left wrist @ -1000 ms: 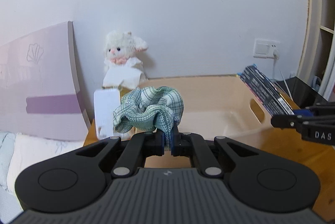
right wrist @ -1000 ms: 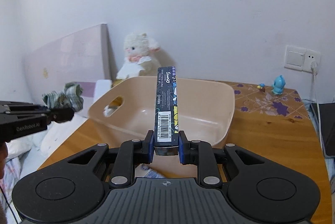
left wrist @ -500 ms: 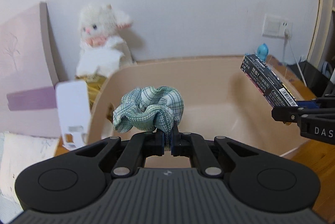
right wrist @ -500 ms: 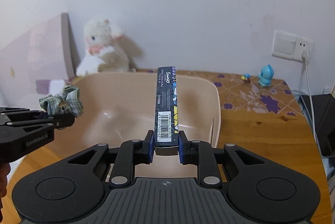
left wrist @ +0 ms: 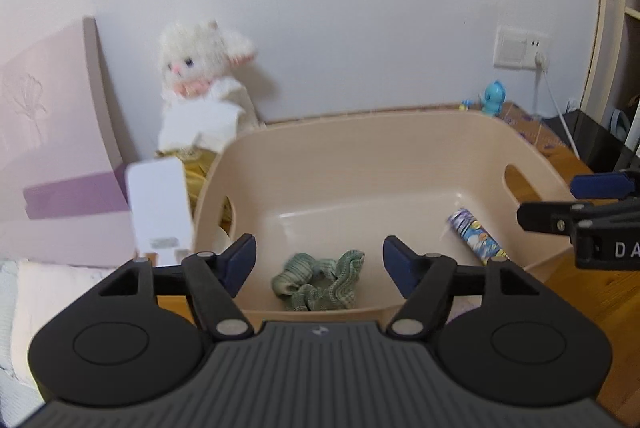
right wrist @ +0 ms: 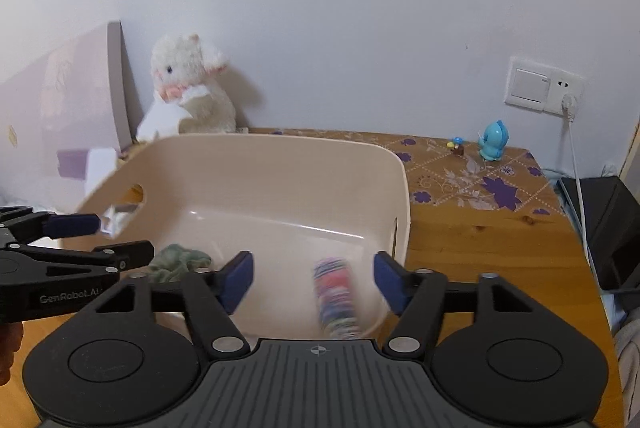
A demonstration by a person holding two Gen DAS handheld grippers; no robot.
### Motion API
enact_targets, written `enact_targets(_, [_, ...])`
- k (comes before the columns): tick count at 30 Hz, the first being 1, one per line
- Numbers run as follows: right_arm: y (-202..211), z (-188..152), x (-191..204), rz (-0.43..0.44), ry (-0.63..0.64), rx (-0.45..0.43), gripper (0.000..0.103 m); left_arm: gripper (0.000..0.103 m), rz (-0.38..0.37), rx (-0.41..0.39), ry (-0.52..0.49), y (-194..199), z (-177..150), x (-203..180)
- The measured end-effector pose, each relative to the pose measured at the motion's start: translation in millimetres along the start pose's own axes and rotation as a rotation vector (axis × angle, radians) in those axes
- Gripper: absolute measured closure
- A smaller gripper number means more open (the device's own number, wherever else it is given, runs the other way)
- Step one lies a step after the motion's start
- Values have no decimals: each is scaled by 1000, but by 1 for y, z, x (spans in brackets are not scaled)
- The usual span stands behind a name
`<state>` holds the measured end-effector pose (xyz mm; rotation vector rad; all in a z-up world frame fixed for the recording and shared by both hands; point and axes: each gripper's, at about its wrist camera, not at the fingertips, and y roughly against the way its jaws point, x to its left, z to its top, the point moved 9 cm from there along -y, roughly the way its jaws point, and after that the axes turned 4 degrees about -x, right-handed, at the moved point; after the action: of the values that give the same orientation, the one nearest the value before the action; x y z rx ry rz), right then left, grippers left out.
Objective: Organize objects
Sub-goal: 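Carry scrunchie into basket and release with left tool while right tool drops toothpaste box in, then grasp the dark battery box with left tool while right tool grasps the tissue pack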
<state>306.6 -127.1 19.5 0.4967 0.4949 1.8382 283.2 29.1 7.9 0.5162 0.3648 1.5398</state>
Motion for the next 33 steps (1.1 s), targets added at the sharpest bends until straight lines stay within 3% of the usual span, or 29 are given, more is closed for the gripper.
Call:
enact_targets(1, [6,0,-1,2,-3,-7,22,28,-1,-9,0,9,1,1])
enact_targets(3, [19,-2,-3,-7,1,-28,5,25,-2,-16,1,21,1,4])
enact_targets(4, [25,-4,-4,-15,5,-37,3,24,2,-16,0,27,0,7])
enact_targets(13, [55,-40,-4,-20,-24,12,0,22,21,21,12,61,-34,34])
enact_targets(18, [50,-72,-1,-37,-30,79,0,22,42,68,-6,59,-63,43])
enact_targets(23, [42,-104,7,-49,-33,138,0,22,17,98,12,54,-91,47])
enact_targets(33, [24,-143,30,-29,-33,203,0,22,-9,160,-18,32,-135,42])
